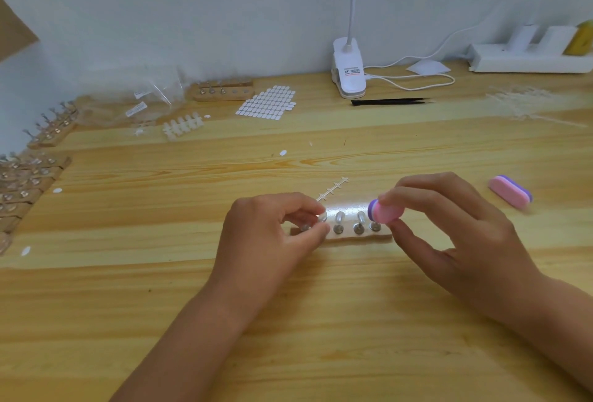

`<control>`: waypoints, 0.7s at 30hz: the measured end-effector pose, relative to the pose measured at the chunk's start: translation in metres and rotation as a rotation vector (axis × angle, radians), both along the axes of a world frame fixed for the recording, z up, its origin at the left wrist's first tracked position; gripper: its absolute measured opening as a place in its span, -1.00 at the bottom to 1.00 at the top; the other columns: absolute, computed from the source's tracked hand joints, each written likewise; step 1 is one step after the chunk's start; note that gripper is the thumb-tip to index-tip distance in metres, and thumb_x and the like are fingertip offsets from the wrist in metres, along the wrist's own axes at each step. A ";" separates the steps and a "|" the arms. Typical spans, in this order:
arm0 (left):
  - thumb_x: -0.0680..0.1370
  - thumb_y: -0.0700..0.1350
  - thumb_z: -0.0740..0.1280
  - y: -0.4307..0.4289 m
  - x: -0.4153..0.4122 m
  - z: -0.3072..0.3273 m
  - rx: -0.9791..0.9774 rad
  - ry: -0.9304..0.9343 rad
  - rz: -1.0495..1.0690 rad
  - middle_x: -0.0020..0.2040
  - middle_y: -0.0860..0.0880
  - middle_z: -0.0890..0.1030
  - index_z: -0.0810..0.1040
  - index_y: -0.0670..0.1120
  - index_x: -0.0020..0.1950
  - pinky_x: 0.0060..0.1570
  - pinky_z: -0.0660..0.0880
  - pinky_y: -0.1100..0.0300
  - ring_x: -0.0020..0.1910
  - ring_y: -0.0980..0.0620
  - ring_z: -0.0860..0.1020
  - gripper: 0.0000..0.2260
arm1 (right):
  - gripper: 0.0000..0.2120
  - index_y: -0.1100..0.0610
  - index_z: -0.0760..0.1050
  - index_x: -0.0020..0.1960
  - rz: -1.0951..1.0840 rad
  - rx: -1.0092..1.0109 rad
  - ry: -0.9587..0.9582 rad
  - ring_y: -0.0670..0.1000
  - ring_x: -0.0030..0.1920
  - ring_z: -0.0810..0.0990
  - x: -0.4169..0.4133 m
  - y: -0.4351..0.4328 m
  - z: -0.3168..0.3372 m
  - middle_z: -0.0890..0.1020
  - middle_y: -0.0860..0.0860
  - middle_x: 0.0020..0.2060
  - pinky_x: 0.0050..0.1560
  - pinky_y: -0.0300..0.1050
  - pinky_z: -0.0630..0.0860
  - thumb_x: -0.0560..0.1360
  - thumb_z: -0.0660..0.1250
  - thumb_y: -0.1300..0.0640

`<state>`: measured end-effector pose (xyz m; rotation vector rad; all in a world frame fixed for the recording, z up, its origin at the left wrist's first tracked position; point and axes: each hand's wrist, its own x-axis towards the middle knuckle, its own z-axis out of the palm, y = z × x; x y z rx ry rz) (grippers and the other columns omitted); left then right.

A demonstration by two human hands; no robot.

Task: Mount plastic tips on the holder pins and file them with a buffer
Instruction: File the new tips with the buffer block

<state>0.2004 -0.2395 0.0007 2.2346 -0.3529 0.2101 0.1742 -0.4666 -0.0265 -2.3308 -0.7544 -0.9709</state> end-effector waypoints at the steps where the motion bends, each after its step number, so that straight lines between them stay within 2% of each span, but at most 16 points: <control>1: 0.35 -0.14 0.57 0.000 0.000 0.000 0.001 0.003 0.000 -0.33 0.21 0.67 0.73 0.08 -0.17 -0.17 0.40 0.49 -0.27 0.30 0.62 -0.86 | -0.85 0.28 0.64 0.07 0.000 -0.002 0.002 0.04 -0.01 0.59 0.000 0.000 0.000 0.62 0.10 -0.03 0.09 -0.13 0.51 0.57 0.34 0.27; 9: 0.37 -0.12 0.56 -0.002 0.000 0.000 0.009 0.018 0.017 -0.33 0.19 0.67 0.73 0.06 -0.21 -0.22 0.45 0.38 -0.27 0.25 0.60 -0.92 | -0.85 0.27 0.64 0.08 0.002 -0.004 0.018 0.04 -0.01 0.59 0.000 0.001 -0.001 0.62 0.09 -0.02 0.11 -0.15 0.52 0.57 0.34 0.27; 12: 0.36 -0.15 0.56 -0.003 0.001 0.000 -0.075 0.104 0.011 -0.33 0.15 0.66 0.72 0.03 -0.26 -0.36 0.34 0.49 -0.37 0.32 0.52 -0.91 | -0.86 0.27 0.64 0.07 0.001 -0.014 0.016 0.05 -0.02 0.60 0.000 0.002 0.000 0.62 0.09 -0.03 0.10 -0.15 0.52 0.55 0.37 0.30; 14: 0.35 -0.16 0.57 -0.004 0.002 -0.001 -0.117 0.139 0.028 -0.28 0.12 0.64 0.70 0.05 -0.29 -0.35 0.31 0.53 -0.31 0.33 0.48 -0.88 | -0.87 0.27 0.65 0.06 0.002 -0.018 0.013 0.06 -0.03 0.61 -0.001 0.003 0.000 0.62 0.10 -0.03 0.10 -0.14 0.53 0.53 0.39 0.32; 17: 0.34 -0.15 0.57 -0.006 0.005 -0.002 -0.134 0.174 0.060 -0.20 0.14 0.56 0.68 0.08 -0.33 -0.28 0.30 0.48 -0.10 0.18 0.50 -0.85 | -0.87 0.28 0.65 0.07 0.007 -0.010 0.012 0.08 -0.04 0.62 -0.001 0.005 -0.001 0.62 0.10 -0.03 0.10 -0.12 0.53 0.54 0.38 0.31; 21: 0.34 -0.18 0.57 -0.008 0.004 -0.004 -0.182 0.196 0.075 -0.20 0.09 0.56 0.67 0.05 -0.35 -0.29 0.34 0.48 -0.22 0.11 0.53 -0.84 | -0.87 0.28 0.65 0.07 0.029 -0.009 0.012 0.08 -0.04 0.62 -0.001 0.007 -0.001 0.63 0.11 -0.04 0.09 -0.10 0.53 0.53 0.39 0.32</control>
